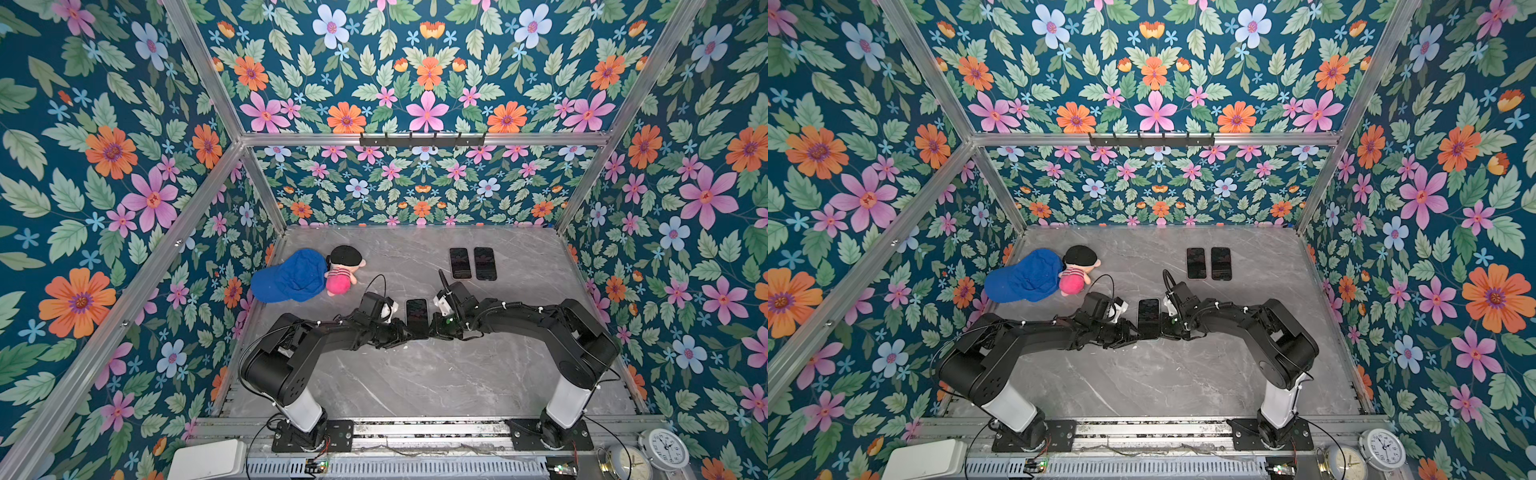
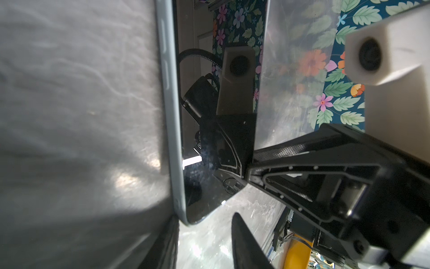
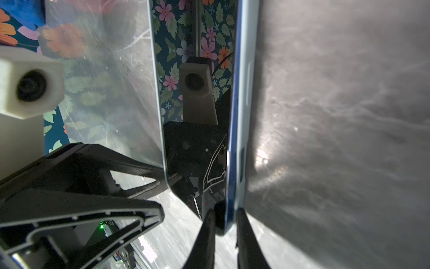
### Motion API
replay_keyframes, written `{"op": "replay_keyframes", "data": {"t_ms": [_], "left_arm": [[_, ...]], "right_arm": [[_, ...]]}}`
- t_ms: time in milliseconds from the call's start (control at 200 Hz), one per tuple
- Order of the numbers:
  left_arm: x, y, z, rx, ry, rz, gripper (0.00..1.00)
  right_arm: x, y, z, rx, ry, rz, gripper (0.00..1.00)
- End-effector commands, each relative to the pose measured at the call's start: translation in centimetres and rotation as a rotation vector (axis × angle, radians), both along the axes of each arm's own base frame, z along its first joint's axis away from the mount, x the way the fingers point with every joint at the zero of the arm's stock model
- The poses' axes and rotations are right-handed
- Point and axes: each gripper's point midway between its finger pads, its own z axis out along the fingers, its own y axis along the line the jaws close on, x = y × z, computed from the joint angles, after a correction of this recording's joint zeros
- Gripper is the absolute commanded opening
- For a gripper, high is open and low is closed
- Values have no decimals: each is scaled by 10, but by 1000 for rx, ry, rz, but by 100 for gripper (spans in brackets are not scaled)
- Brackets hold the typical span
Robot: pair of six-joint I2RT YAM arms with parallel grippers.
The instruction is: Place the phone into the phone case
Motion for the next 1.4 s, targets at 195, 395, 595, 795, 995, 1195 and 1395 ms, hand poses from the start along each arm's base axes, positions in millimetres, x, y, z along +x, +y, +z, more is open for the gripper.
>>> {"op": "replay_keyframes", "data": {"t_ms": [195, 395, 595, 795, 995, 1195, 1395], "left_arm": [[0, -1, -4, 9, -6, 1, 40], [0, -3, -4, 7, -7, 1, 39], [0, -3, -5, 8, -6, -1, 39], [-1, -2, -4, 11, -6, 1, 39], [-2, 0, -2, 21, -12, 4, 39], [-5, 7, -2, 47, -18, 12, 40], [-5, 8, -1, 48, -22, 13, 43]], "right_arm": [[-8, 2, -14, 10, 30, 4, 8], [-10, 2, -15, 17, 31, -2, 6], [-10, 1, -15, 17, 28, -7, 1], [-10, -2, -13, 5, 18, -14, 0], [-7, -8, 0, -34, -7, -12, 0], [-3, -13, 14, -82, -44, -16, 4], [-4, -7, 15, -126, -47, 7, 7]]}}
